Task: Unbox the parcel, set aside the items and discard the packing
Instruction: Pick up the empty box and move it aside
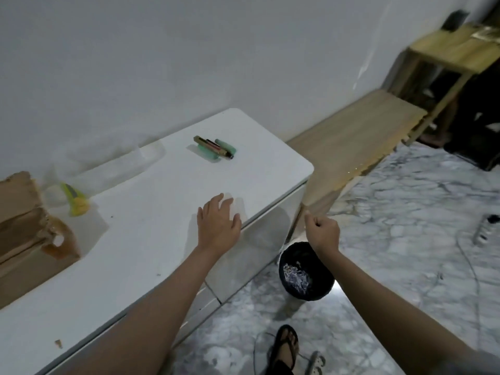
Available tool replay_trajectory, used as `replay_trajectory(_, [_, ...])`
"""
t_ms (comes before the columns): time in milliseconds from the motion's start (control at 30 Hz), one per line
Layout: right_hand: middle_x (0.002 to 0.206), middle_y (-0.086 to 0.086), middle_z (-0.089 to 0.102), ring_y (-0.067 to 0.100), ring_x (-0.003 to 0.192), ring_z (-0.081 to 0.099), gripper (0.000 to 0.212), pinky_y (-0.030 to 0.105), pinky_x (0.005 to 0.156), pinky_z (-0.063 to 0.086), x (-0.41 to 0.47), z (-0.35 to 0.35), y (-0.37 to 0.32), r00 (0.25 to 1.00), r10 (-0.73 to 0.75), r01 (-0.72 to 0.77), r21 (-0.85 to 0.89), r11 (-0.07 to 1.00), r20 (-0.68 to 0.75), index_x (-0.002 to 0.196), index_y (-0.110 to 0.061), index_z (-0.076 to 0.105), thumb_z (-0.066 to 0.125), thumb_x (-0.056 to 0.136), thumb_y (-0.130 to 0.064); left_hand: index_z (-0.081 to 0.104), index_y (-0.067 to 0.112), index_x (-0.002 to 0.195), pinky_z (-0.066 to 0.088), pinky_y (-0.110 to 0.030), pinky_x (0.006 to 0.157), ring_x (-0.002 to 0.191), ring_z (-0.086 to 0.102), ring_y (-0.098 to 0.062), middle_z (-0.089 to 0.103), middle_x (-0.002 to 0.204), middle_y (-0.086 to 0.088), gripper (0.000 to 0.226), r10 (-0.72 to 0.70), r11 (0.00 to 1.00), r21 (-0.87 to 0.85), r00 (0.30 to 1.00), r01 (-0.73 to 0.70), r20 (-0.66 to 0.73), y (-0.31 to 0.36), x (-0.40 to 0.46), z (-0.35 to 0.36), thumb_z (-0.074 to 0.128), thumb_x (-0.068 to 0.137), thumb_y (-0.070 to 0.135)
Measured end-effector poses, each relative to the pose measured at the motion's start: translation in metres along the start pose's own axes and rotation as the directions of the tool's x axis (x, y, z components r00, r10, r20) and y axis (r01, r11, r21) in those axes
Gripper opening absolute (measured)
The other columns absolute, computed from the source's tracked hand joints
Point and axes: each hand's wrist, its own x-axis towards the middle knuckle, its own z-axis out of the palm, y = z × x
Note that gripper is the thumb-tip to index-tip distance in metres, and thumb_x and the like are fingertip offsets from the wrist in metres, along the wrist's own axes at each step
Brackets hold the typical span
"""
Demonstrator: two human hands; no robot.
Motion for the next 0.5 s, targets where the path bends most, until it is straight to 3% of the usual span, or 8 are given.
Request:
replay_trajectory(133, [0.039, -0.001, 0.024, 0.018, 0.039, 0.027, 0.059, 0.030, 0.051, 0.030, 0.041, -0.012, 0.042, 0.991, 0.132, -0.134, -0.069, 0.989, -0.031, 0.042, -0.015, 0.026, 0.058, 0.091, -0.027, 0.047, 0.014, 0.134, 0.012, -0.056, 0.112, 0.137, 0.030, -0.029, 0.034, 0.150, -0.008, 0.047, 0.013, 0.997, 0.070, 0.998, -0.017, 0.062, 0.025, 0.034, 0.020, 0.050, 0.092, 0.033])
replay_trajectory(333, [0.048, 0.003, 0.037, 0.021, 0.049, 0.042, 0.052, 0.029, 0.051, 0.033, 0.094, -0.011, 0.101, 0.948, 0.319, -0.318, -0.123, 0.940, -0.012, 0.051, -0.011, 0.034, 0.052, 0.092, -0.039, 0.054, 0.005, 0.118, 0.037, -0.058, 0.095, 0.115, 0.050, -0.039, 0.050, 0.134, -0.018, 0.056, 0.041, 0.956, 0.290, 0.999, -0.049, 0.032, 0.033, 0.042, 0.048, 0.036, 0.085, 0.046])
replay_trajectory(500, [0.063, 0.008, 0.050, 0.028, 0.068, 0.052, 0.041, 0.034, 0.066, 0.043, 0.123, 0.003, 0.138, 0.822, 0.563, -0.559, -0.069, 0.827, 0.084, 0.066, -0.005, 0.046, 0.052, 0.091, -0.037, 0.052, 0.005, 0.121, 0.035, -0.055, 0.097, 0.118, 0.047, -0.038, 0.048, 0.137, -0.018, 0.056, 0.059, 0.937, 0.346, 0.998, -0.047, -0.025, 0.032, 0.042, 0.049, 0.035, 0.087, 0.046])
